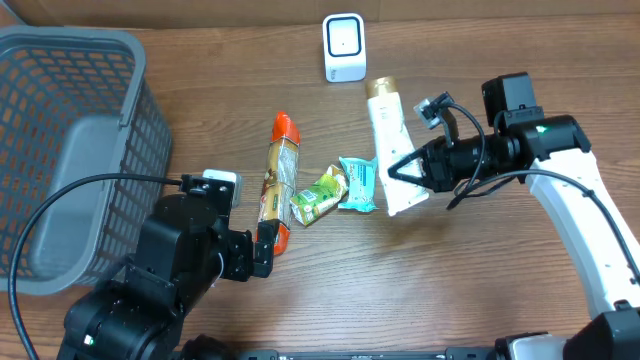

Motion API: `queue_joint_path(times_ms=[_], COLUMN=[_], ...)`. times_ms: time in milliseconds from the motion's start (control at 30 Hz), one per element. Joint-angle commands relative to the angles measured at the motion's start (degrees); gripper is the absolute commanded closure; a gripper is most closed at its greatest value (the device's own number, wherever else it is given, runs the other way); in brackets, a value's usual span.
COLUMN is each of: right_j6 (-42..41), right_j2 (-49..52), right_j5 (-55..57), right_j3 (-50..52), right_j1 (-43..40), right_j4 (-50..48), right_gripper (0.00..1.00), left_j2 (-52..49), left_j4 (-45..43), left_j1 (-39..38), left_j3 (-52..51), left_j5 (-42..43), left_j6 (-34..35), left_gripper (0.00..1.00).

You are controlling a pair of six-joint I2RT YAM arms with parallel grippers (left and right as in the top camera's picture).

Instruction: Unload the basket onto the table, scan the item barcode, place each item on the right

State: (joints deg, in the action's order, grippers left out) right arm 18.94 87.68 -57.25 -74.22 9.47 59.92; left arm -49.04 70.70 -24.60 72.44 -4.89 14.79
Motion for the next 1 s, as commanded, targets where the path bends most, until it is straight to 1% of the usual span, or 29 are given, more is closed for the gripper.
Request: queue_joint_path(times_ms=[0, 167, 333, 600, 700, 767, 867, 900, 967], right_j6=[2.16, 2.12, 2.08, 2.08, 2.08, 2.08, 2.08, 2.08, 2.08], right_j2=[-2.16, -2.16, -2.16, -2.16, -2.16, -2.16, -2.16, -2.16, -2.16], right_j5=[-3.52, -3.52, -3.48, -2.82, -2.82, -2.82, -2.80, -2.80, -2.78], right_j3=[-1.68, -1.68, -1.68, -1.68, -1.68, -1.68, -1.66, -1.66, -1.66], right_j1=[0.33, 0.33, 0.33, 0.33, 0.33, 0.33, 0.33, 0.33, 0.33], right_j4=[-1.42, -3.23, -3.10, -2.78, -2.71, -2.58, -2.58, -2.62, -2.86], right_gripper=[0.96, 0.96, 0.96, 0.96, 0.96, 0.96, 0.96, 0.96, 0.96], left_j2=[-0.04, -0.04, -0.07, -0.17, -0.20, -0.22, -0.74, -1.20, -2.60], left_j4=[0.02, 0.22, -0.44, -0.02, -0.31, -2.03, -2.97, -2.25, 1.11], left_j1=[0.20, 0.20, 0.20, 0.20, 0.20, 0.20, 0.22, 0.22, 0.28], left_j3=[-0.02, -0.02, 0.02, 0.02, 0.02, 0.02, 0.02, 0.00, -0.09], left_j5=[0.44, 0.44, 1.46, 2.01, 1.97, 1.57, -3.80, -7.34, -17.16], left_j6=[-0.66, -0.68, 0.79, 0.70, 0.87, 0.50, 1.51, 3.91, 13.68], left_gripper=[0.00, 0.00, 0.00, 0.01, 0.00, 0.00, 0.00, 0.01, 0.00])
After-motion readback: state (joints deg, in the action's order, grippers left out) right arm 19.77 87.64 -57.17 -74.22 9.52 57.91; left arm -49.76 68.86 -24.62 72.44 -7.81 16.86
